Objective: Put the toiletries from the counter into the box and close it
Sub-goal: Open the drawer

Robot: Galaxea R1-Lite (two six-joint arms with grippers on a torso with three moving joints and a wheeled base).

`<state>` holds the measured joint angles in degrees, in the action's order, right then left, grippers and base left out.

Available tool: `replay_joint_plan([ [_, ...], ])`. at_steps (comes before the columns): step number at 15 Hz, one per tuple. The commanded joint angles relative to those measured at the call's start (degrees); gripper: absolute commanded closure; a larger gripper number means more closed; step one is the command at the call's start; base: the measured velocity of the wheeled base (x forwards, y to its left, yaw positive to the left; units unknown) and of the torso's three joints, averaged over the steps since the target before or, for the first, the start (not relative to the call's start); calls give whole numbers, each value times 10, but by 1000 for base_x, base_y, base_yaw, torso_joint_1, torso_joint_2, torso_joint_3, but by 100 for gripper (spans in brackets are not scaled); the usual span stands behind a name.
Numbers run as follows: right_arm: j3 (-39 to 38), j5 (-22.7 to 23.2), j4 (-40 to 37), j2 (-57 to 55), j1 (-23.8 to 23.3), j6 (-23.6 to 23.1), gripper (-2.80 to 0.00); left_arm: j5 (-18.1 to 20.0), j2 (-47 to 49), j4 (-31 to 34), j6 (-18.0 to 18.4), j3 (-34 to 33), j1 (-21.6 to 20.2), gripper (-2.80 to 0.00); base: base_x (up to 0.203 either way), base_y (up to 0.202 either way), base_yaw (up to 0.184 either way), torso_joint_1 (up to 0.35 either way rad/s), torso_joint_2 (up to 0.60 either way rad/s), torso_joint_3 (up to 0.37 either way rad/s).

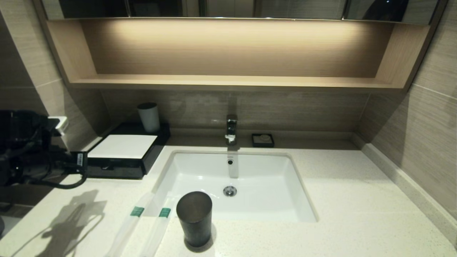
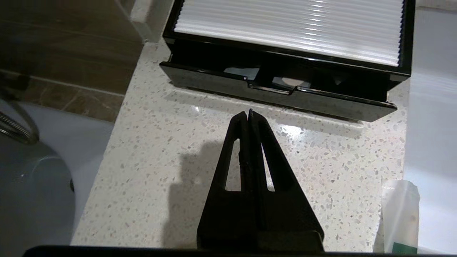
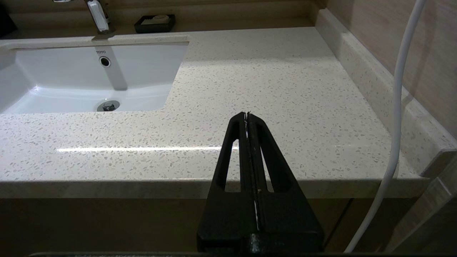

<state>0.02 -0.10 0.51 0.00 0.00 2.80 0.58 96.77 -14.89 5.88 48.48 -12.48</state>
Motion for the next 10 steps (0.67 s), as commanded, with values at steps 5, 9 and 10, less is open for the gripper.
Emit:
replay_joint_plan([
  [5,1,0,0,-1,0,0,0,9,62,-39,0,-1,-3,0,0,0,0,0,0,0],
  [9,0,0,0,-1,0,0,0,13,89,-104,0,-23,-3,0,0,0,0,0,0,0],
  [10,0,0,0,-1,0,0,0,14,91,-105,0,-25,-3,0,0,0,0,0,0,0],
])
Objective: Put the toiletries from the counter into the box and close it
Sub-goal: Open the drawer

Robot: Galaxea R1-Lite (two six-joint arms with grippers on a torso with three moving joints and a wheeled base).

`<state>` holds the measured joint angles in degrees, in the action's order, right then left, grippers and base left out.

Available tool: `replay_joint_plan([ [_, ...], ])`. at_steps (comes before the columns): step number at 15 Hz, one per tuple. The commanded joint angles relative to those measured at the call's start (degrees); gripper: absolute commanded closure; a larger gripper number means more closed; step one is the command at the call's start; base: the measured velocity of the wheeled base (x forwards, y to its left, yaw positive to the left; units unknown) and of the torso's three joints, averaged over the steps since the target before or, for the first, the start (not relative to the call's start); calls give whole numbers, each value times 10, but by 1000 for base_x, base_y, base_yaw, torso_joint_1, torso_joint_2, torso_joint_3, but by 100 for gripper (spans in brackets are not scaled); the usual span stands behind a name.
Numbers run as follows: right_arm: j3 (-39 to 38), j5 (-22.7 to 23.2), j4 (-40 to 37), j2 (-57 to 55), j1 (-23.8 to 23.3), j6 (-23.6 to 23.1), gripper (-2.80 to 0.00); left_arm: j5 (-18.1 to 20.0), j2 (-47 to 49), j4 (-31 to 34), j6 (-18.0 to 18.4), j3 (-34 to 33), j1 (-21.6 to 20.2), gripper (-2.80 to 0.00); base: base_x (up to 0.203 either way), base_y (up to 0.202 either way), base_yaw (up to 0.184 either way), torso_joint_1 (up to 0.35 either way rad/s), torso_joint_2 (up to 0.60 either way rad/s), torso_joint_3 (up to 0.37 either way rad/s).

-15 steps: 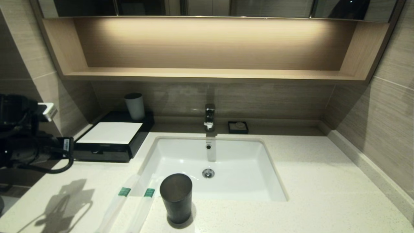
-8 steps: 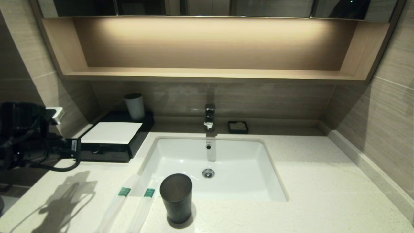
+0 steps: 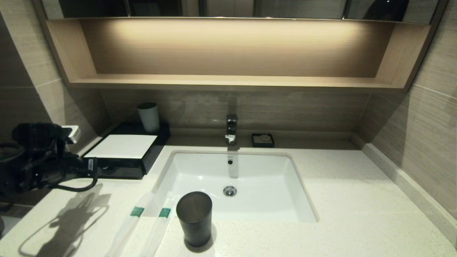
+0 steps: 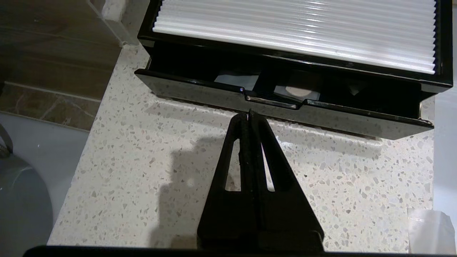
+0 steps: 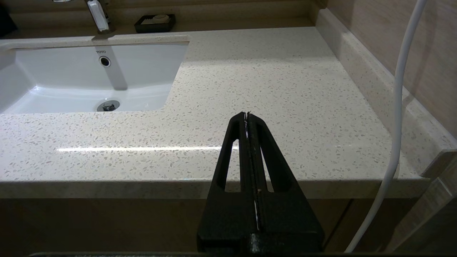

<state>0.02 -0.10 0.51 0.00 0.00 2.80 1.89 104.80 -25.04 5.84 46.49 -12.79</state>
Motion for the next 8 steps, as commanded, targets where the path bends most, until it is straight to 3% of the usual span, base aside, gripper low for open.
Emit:
replay_joint_plan([
  [1,0,0,0,-1,0,0,0,0,13,-4,1,-6,0,0,0,0,0,0,0,0],
  [8,0,0,0,-1,0,0,0,17,41,-28,2,-5,2,0,0,0,0,0,0,0],
])
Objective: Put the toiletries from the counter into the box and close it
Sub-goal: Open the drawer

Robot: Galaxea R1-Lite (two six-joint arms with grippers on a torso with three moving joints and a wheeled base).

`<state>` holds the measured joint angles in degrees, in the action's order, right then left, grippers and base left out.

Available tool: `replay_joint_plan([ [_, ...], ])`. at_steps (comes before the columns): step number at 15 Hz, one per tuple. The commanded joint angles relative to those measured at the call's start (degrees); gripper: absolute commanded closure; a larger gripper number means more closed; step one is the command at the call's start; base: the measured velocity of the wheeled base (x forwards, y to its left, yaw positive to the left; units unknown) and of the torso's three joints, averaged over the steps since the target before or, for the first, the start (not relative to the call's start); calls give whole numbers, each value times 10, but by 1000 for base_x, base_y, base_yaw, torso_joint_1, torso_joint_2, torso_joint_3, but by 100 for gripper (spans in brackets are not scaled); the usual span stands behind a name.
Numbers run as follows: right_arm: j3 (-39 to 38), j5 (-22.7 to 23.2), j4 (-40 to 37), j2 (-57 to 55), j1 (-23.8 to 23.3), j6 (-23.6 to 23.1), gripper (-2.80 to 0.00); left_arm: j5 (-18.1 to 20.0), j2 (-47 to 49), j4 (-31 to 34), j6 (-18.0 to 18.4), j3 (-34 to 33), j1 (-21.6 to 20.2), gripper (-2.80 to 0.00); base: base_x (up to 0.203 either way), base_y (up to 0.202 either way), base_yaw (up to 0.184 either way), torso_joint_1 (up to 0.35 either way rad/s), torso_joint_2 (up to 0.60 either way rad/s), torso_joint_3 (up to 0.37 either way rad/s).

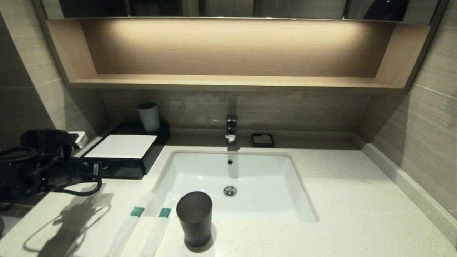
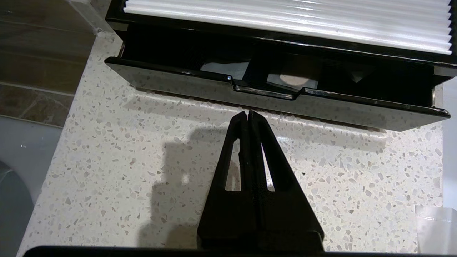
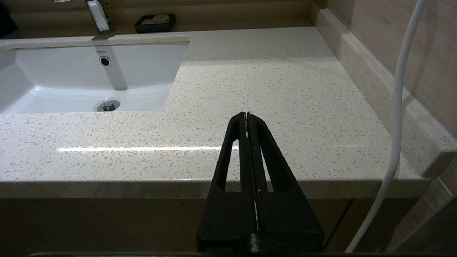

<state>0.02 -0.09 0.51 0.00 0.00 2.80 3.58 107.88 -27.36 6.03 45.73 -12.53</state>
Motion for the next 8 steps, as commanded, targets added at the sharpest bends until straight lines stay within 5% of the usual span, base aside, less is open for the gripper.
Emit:
replay_joint_plan([
  [1,0,0,0,-1,0,0,0,1,13,-10,0,2,1,0,0,0,0,0,0,0],
  [8,0,0,0,-1,0,0,0,3,35,-29,1,19,7,0,0,0,0,0,0,0],
])
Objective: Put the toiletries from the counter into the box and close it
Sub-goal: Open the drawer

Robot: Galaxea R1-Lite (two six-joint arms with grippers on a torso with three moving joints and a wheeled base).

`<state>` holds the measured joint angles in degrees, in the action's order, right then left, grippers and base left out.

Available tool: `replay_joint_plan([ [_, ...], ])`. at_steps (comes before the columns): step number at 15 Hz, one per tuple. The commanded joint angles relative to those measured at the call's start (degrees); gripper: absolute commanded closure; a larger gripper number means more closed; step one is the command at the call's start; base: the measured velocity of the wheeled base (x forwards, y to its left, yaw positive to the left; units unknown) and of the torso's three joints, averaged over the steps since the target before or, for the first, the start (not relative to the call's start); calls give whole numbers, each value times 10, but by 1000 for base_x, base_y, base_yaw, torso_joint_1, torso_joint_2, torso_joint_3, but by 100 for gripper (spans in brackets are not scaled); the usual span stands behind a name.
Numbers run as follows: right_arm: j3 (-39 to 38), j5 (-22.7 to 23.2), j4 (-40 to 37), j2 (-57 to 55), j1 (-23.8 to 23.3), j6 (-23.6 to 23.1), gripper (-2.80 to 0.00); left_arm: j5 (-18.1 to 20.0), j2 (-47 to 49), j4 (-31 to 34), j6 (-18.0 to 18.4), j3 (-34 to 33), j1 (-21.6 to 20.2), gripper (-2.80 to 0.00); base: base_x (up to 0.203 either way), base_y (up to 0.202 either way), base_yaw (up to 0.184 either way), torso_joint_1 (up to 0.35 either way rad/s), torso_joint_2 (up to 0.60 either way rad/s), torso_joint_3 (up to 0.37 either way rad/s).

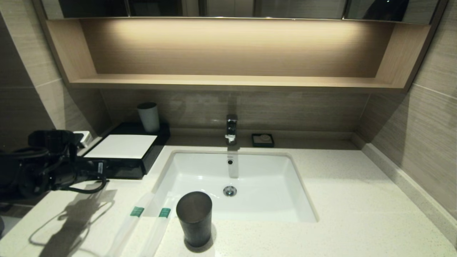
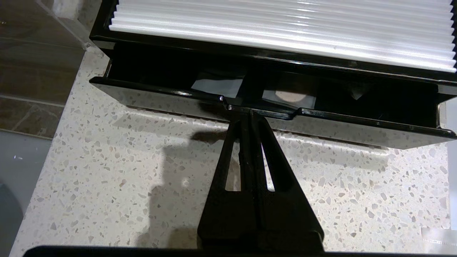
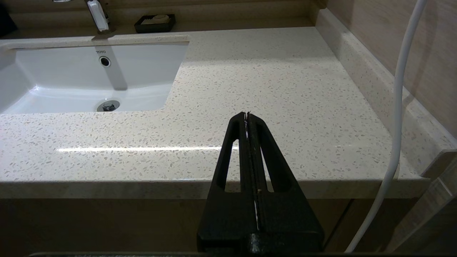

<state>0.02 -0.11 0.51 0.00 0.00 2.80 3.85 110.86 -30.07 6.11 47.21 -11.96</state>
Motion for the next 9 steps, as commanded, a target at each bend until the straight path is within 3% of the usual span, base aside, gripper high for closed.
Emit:
replay_joint_plan([
  [1,0,0,0,-1,0,0,0,0,8,-2,0,9,1,0,0,0,0,0,0,0],
  [9,0,0,0,-1,0,0,0,-1,31,-4,3,29,4,0,0,0,0,0,0,0],
])
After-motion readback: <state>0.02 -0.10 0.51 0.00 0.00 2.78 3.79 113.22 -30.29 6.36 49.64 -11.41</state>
